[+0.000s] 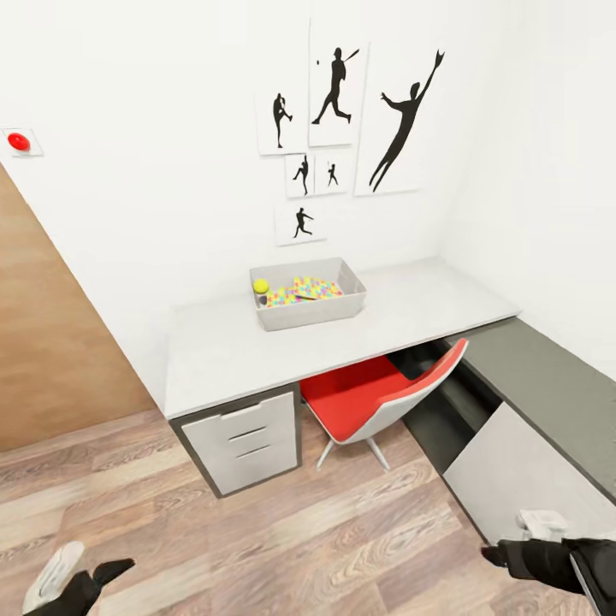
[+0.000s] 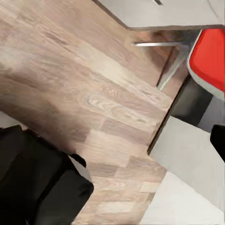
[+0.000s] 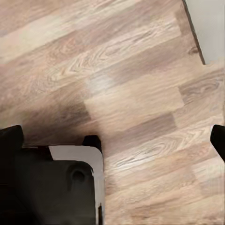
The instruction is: Put all the toys in the child's room - the three board games (two on the bed and one on the table), the two jigsaw puzzles on the table, and the tennis ball on the table - inside the toy box on the table in the child's room.
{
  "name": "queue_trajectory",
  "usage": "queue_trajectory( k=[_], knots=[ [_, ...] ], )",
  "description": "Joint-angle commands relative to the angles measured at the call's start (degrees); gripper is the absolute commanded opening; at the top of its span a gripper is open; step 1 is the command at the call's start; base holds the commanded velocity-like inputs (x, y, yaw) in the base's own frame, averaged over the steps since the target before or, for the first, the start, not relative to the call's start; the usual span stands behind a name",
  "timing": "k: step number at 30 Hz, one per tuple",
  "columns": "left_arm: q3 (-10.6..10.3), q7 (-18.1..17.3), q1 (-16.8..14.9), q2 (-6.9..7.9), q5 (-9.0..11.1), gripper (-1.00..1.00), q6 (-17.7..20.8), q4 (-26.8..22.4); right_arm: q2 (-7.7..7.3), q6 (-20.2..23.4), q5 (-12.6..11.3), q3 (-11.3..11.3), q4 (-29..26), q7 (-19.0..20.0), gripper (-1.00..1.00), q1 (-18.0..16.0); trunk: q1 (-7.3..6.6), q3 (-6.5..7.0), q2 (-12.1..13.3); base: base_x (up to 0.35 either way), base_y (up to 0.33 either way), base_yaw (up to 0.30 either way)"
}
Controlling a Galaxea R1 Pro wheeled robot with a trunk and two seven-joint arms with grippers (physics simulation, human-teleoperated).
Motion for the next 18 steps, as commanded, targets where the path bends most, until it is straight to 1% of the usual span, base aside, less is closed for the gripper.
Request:
queue_trajectory(
  k=[1, 2, 3, 4, 6, 7, 9, 10, 11, 13, 14, 17, 18],
  knots=[
    [-0.8, -3.1, 4.0, -7.89, -26.3, 1.0, -9.1, 14.0, 4.26, -11.6, 6.8, 4.5, 17.1, -0.2, 1.0, 0.7, 0.04, 0.01, -0.1, -0.001, 0.0, -0.121],
    [-1.0, -5.2, 3.6, -8.52, -29.8, 1.0, -13.1, 20.6, 5.91, -15.5, 7.5, 4.8, 21.3, -1.8, 1.0, 0.6, 0.04, 0.1, -0.1, 0.0, 0.0, -0.121],
    [-1.0, -6.1, 2.9, -8.71, -31.2, 1.0, -15.2, 24.0, 6.71, -17.3, 7.7, 5.0, 23.2, -3.1, 1.0, 0.4, 0.04, 0.19, -0.1, 0.0, 0.0, -0.121],
    [-1.1, -8.2, -1.0, -9.06, -33.8, 1.0, -20.7, 35.2, 8.69, -21.3, 8.1, 5.2, 28.6, -8.6, 1.0, -1.2, 0.04, 0.28, -0.1, 0.0, 0.0, -0.122],
    [-1.2, -9.0, -3.8, -9.16, -35.1, 1.0, -23.3, 42.3, 9.48, -23.0, 8.1, 5.2, 32.5, -12.6, 1.0, -2.6, 0.04, 0.46, -0.1, 0.0, 0.0, -0.122],
    [-1.4, -10.1, -9.1, -9.33, -39.4, 1.0, -30.9, 55.9, 10.54, -26.2, 7.7, 5.1, 43.8, -21.6, 1.0, -6.1, 0.04, 0.55, -0.1, 0.0, 0.0, -0.123],
    [-1.8, -10.3, -9.8, -9.36, -41.3, 1.0, -33.6, 58.0, 10.65, -27.5, 7.6, 5.1, 46.8, -23.0, 1.0, -7.2, 0.04, 0.74, -0.1, 0.0, 0.0, -0.123],
    [-2.3, -10.5, -10.3, -9.36, -43.4, 1.0, -35.6, 60.3, 10.71, -29.7, 7.6, 5.1, 50.0, -24.1, 1.0, -7.9, 0.04, 0.83, -0.1, 0.0, 0.0, -0.123],
    [-2.4, -10.6, -10.5, -9.36, -44.2, 1.0, -36.4, 61.4, 10.73, -30.8, 7.6, 5.0, 51.4, -24.5, 1.0, -8.2, 0.04, 0.92, -0.1, 0.0, 0.0, -0.123],
    [-2.6, -10.7, -10.7, -9.35, -45.5, 1.0, -37.9, 63.4, 10.76, -33.5, 7.6, 4.9, 54.1, -25.2, 1.0, -8.5, 0.04, 1.1, -0.1, 0.0, 0.0, -0.123],
    [-2.7, -10.7, -10.9, -9.34, -46.4, 1.0, -40.0, 64.9, 10.73, -36.2, 7.6, 4.9, 56.8, -26.1, 1.0, -8.8, 0.04, 1.19, -0.1, 0.0, 0.0, -0.123],
    [-3.0, -10.4, -11.0, -9.29, -47.3, 1.0, -43.6, 66.3, 10.58, -39.9, 7.6, 4.8, 61.1, -27.6, 1.0, -8.8, 0.04, 1.46, -0.1, 0.0, 0.0, -0.123],
    [-3.2, -10.2, -11.1, -9.22, -47.7, 1.0, -45.3, 67.0, 10.5, -42.4, 7.6, 4.8, 64.1, -28.5, 1.0, -8.6, 0.04, 1.55, -0.1, 0.0, 0.0, -0.123]
  ],
)
